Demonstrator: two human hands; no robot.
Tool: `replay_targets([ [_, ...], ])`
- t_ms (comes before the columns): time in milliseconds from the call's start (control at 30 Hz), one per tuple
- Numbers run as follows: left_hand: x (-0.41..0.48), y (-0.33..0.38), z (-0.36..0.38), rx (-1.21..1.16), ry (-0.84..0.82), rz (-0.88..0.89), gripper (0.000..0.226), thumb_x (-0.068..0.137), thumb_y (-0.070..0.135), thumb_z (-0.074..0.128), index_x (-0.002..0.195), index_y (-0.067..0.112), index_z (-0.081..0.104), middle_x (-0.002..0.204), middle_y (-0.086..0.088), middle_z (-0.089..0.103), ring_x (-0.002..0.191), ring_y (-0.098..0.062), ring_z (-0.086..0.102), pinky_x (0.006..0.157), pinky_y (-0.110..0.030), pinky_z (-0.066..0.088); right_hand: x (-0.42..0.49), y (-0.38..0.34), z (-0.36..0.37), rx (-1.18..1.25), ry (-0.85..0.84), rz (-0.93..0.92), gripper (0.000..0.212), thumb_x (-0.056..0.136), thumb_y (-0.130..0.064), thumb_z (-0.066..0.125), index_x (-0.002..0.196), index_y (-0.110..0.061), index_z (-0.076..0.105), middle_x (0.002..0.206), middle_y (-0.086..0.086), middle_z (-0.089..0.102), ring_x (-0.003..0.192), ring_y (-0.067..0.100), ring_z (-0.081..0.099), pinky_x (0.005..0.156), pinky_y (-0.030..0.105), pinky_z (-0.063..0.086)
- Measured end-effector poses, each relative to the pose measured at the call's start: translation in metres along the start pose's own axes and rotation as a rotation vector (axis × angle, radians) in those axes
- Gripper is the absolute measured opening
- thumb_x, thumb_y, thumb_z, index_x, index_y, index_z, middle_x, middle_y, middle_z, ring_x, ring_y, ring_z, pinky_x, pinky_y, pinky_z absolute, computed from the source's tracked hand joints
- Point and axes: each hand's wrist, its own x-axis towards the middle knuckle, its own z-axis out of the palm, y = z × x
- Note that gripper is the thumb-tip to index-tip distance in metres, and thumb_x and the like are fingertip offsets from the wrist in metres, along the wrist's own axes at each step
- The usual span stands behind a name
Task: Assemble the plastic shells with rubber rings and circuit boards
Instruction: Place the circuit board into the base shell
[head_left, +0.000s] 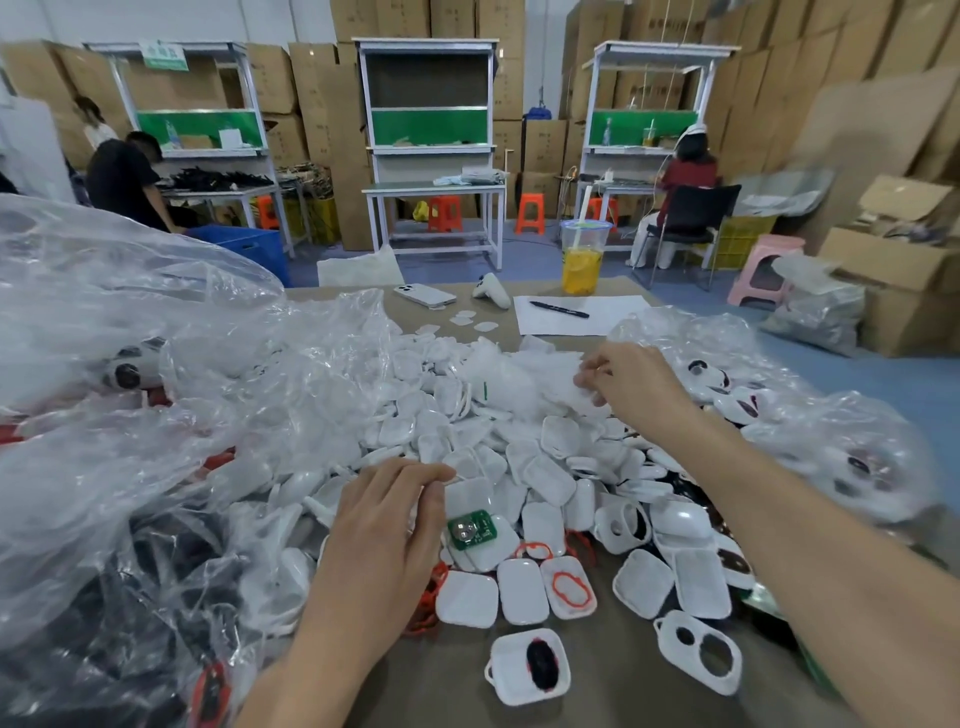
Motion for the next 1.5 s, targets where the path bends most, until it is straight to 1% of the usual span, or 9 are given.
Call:
replay_targets([
  [200,-0.001,-0.002,0.000,-0.003,-0.003,-0.013,0.035,0.099,0.039,0.037,0.111,0.025,0.067,0.104,0.021,0.057,0.104,-0.007,0.049,0.086,-0.036,0.052,-0.005,0.002,-0.010,-0.130,0.087,0.008,0.044,0.098,-0.051,0.055,0.068,-0.019,0.061,0.069,0.000,0.061,0.066,0.021,0.058,0.056,0.032,0.040],
  [367,-0.001,0.000,0.000,0.004,0.012,-0.014,0.030,0.100,0.035,0.041,0.110,0.025,0.067,0.102,0.021,0.058,0.103,-0.003,0.047,0.088,-0.029,0.044,-0.010,0.008,-0.014,0.400,-0.082,0.098,0.017,0.099,-0.026,0.061,0.093,-0.011,0.068,0.087,0.004,0.070,0.053,0.007,0.061,0.053,0.023,0.054],
  [500,-0.002,0.000,-0.001,0.000,0.015,-0.014,0.031,0.100,0.037,0.040,0.111,0.025,0.066,0.103,0.023,0.058,0.106,-0.001,0.049,0.091,-0.019,0.038,-0.019,0.008,-0.013,0.489,-0.081,0.091,0.012,0.098,-0.027,0.063,0.100,-0.015,0.068,0.090,0.001,0.068,0.056,0.001,0.061,0.055,0.019,0.055],
  [667,-0.002,0.005,-0.004,-0.038,0.044,-0.010,0.030,0.100,0.038,0.040,0.110,0.026,0.066,0.103,0.025,0.058,0.108,0.000,0.051,0.093,-0.012,0.036,-0.052,0.005,-0.016,0.424,0.093,0.085,0.015,0.096,-0.033,0.062,0.100,-0.021,0.071,0.089,-0.004,0.071,0.077,0.016,0.067,0.073,0.034,0.059],
  [767,-0.002,0.015,-0.008,-0.118,0.053,-0.082,0.025,0.100,0.048,0.040,0.108,0.039,0.062,0.104,0.027,0.061,0.109,0.001,0.055,0.084,-0.016,0.043,-0.089,-0.010,-0.011,0.652,-0.029,0.016,0.011,0.093,-0.030,0.069,0.094,-0.021,0.075,0.075,-0.006,0.071,0.062,0.008,0.063,0.059,0.022,0.056],
  [833,-0.003,0.023,-0.011,-0.243,0.026,-0.190,0.027,0.095,0.060,0.042,0.110,0.048,0.061,0.106,0.027,0.065,0.105,0.001,0.060,0.074,-0.015,0.045,-0.112,-0.016,-0.005,0.666,-0.147,-0.045,0.014,0.089,-0.037,0.073,0.093,-0.024,0.078,0.072,-0.004,0.070,0.059,0.010,0.063,0.058,0.022,0.055],
  [933,-0.006,0.034,-0.012,-0.493,-0.114,-0.321,0.031,0.088,0.065,0.053,0.115,0.053,0.062,0.106,0.021,0.070,0.099,-0.002,0.067,0.076,-0.015,0.051,-0.134,-0.022,0.005,0.636,-0.300,-0.103,0.020,0.081,-0.049,0.074,0.091,-0.032,0.078,0.068,0.002,0.069,0.059,0.016,0.065,0.060,0.022,0.053],
  [1167,-0.003,0.045,-0.010,-0.646,-0.203,-0.407,0.013,0.095,0.026,0.067,0.091,0.035,0.076,0.080,0.008,0.074,0.075,-0.001,0.068,0.070,-0.010,0.049,-0.140,-0.024,0.020,0.750,-0.405,-0.068,0.027,0.074,-0.049,0.074,0.091,-0.029,0.079,0.072,-0.001,0.070,0.062,0.014,0.064,0.061,0.026,0.056],
  [1500,0.001,0.043,-0.011,-0.750,-0.279,-0.493,0.019,0.092,0.035,0.067,0.081,0.020,0.072,0.076,0.002,0.073,0.071,-0.008,0.067,0.068,-0.014,0.051,-0.142,-0.019,0.018,0.839,-0.489,0.031,0.018,0.087,-0.033,0.071,0.086,-0.017,0.078,0.087,0.008,0.073,0.067,0.015,0.066,0.060,0.026,0.057],
])
